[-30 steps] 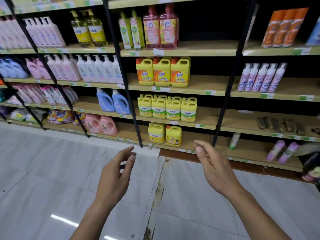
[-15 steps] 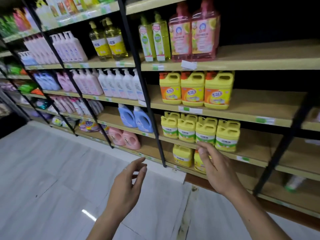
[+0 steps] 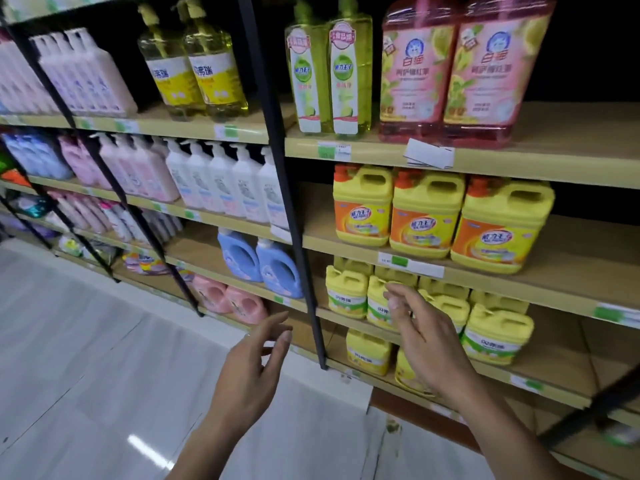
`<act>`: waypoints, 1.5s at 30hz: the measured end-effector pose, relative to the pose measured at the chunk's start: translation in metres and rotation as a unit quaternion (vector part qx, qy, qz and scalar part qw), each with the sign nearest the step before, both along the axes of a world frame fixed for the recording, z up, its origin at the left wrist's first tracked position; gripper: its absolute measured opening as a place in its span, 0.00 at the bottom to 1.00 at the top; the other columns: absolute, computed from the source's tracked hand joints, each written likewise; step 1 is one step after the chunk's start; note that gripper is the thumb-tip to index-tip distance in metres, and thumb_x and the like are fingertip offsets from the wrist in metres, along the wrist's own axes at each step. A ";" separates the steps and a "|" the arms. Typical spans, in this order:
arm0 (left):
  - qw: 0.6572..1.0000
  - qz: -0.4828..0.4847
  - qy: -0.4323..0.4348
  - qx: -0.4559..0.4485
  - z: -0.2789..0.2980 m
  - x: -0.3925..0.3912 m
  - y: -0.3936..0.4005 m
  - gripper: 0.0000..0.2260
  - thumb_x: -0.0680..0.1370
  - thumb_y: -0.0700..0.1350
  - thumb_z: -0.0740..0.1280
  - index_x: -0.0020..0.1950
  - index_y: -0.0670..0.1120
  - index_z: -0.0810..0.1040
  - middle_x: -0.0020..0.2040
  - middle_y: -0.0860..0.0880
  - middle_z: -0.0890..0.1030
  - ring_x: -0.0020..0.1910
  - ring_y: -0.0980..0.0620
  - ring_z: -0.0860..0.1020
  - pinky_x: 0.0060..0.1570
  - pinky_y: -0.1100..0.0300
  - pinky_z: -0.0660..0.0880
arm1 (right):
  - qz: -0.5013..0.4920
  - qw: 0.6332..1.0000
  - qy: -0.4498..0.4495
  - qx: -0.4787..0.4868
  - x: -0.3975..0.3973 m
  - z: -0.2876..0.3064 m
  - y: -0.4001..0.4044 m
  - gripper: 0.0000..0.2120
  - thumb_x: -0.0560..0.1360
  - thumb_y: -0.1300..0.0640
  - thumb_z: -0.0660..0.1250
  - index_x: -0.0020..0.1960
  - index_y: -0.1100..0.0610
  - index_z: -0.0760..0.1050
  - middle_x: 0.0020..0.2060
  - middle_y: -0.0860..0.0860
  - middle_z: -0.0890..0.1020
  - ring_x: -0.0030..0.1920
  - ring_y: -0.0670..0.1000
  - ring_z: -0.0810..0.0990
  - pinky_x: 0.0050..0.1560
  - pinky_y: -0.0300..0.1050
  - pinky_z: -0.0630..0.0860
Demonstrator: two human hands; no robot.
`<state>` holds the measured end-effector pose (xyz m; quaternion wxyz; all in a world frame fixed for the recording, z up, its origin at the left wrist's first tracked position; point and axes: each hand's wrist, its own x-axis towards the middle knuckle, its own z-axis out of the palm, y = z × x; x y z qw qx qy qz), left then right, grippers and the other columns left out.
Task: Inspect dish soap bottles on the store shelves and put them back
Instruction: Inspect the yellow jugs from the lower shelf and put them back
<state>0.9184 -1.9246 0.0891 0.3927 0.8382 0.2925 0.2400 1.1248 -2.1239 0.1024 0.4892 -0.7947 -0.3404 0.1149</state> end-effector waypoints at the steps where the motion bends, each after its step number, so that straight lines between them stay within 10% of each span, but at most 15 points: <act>1: 1.000 -0.009 -0.004 0.001 -0.001 0.009 0.019 0.13 0.85 0.55 0.65 0.70 0.60 0.80 0.56 0.70 0.84 0.56 0.67 0.82 0.53 0.76 0.75 | -0.008 1.000 -0.001 -0.001 0.006 0.003 0.016 0.26 0.84 0.38 0.53 0.77 0.45 0.71 0.70 0.41 0.79 0.66 0.37 0.76 0.64 0.33 0.73; 5: 0.999 -0.049 -0.008 -0.001 0.006 0.048 0.090 0.14 0.83 0.60 0.62 0.68 0.65 0.78 0.57 0.72 0.83 0.56 0.67 0.83 0.52 0.76 0.75 | -0.043 0.999 -0.005 -0.009 0.028 0.016 0.076 0.22 0.87 0.43 0.55 0.78 0.47 0.71 0.71 0.43 0.79 0.70 0.44 0.76 0.70 0.48 0.75; 14: 0.990 -0.137 -0.003 0.025 0.018 0.152 0.181 0.20 0.82 0.65 0.59 0.72 0.63 0.77 0.59 0.73 0.82 0.57 0.68 0.81 0.51 0.76 0.75 | -0.116 0.992 -0.036 -0.022 0.102 0.034 0.160 0.21 0.88 0.45 0.56 0.77 0.49 0.72 0.69 0.47 0.79 0.66 0.49 0.79 0.62 0.46 0.74; 23: 0.982 -0.187 0.003 0.039 0.020 0.273 0.207 0.13 0.87 0.53 0.66 0.71 0.54 0.79 0.53 0.69 0.82 0.54 0.74 0.79 0.48 0.78 0.73 | -0.152 0.984 -0.084 -0.049 0.173 0.024 0.186 0.31 0.85 0.40 0.54 0.85 0.49 0.57 0.86 0.47 0.49 0.70 0.52 0.78 0.66 0.57 0.78; 27: 0.981 -0.188 0.014 0.041 0.023 0.311 0.213 0.27 0.81 0.59 0.70 0.77 0.51 0.73 0.61 0.65 0.81 0.58 0.68 0.79 0.56 0.67 0.76 | -0.145 0.979 -0.128 -0.069 0.183 0.025 0.196 0.36 0.84 0.36 0.53 0.86 0.51 0.49 0.84 0.56 0.59 0.77 0.53 0.71 0.67 0.57 0.77; 33: 0.974 -0.214 0.064 -0.025 0.015 0.361 0.224 0.40 0.69 0.53 0.86 0.74 0.48 0.69 0.69 0.52 0.81 0.68 0.52 0.81 0.65 0.45 0.80 | -0.173 0.965 -0.167 -0.104 0.205 0.034 0.211 0.30 0.85 0.45 0.63 0.80 0.58 0.60 0.70 0.56 0.70 0.55 0.61 0.84 0.52 0.53 0.79; 45: 0.954 -0.297 -0.012 -0.029 -0.018 0.379 0.235 0.36 0.63 0.53 0.89 0.61 0.63 0.70 0.53 0.58 0.85 0.51 0.58 0.85 0.48 0.54 0.81 | -0.250 0.938 -0.156 -0.181 0.188 0.054 0.224 0.21 0.85 0.50 0.64 0.75 0.57 0.69 0.76 0.54 0.67 0.47 0.64 0.81 0.50 0.54 0.74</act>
